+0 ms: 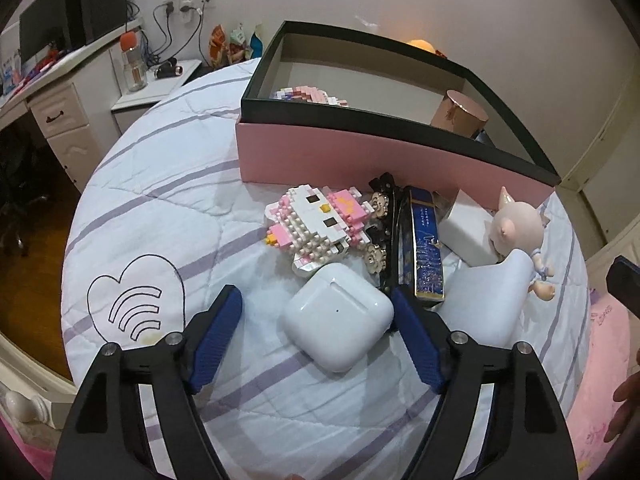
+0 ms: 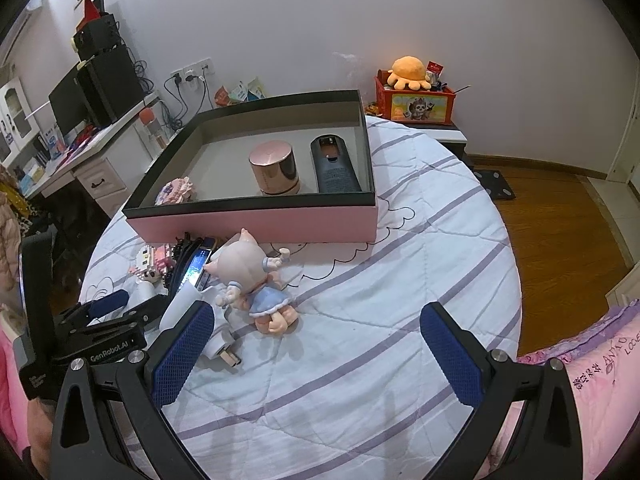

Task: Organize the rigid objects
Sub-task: 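Grasp the white earbud case with the left gripper and lift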

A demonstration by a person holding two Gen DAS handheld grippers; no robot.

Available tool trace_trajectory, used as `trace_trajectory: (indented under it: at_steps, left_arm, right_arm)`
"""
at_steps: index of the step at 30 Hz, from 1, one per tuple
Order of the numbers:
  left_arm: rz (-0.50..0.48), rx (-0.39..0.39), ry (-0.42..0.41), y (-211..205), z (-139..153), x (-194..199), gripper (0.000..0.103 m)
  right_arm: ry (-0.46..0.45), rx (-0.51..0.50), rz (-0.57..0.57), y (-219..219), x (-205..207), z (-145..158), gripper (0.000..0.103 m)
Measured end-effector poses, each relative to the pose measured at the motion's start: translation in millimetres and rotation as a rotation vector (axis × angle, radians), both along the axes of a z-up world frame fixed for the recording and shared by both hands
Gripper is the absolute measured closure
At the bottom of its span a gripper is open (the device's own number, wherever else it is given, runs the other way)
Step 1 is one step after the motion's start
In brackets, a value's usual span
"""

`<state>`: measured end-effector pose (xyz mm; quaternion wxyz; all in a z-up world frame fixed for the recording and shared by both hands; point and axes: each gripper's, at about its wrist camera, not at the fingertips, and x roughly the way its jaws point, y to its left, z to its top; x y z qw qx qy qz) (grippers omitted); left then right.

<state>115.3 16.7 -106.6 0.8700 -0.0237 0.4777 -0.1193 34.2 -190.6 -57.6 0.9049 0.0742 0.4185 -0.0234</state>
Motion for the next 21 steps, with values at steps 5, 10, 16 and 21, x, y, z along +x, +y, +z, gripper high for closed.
trace_trajectory:
  at_steps: [5,10,16,21]
  left_arm:
    - [-0.027,-0.021,0.001,-0.2,1.5,-6.1,0.049]
    - [-0.029,-0.027,0.003,-0.3,1.2,-9.6,0.05]
    - [-0.022,-0.036,0.011,4.1,3.4,-14.0,0.05]
    - [-0.016,-0.017,-0.007,5.8,12.3,-19.2,0.05]
  right_arm:
    - [0.0,0.002,0.001,-1.1,0.3,-0.6,0.0]
    - [-0.001,0.002,0.009,0.1,0.2,0.0,0.0]
    - [-0.006,0.003,0.005,-1.3,-1.0,1.2,0.0]
    - [-0.006,0.004,0.005,-1.7,-0.3,1.4,0.0]
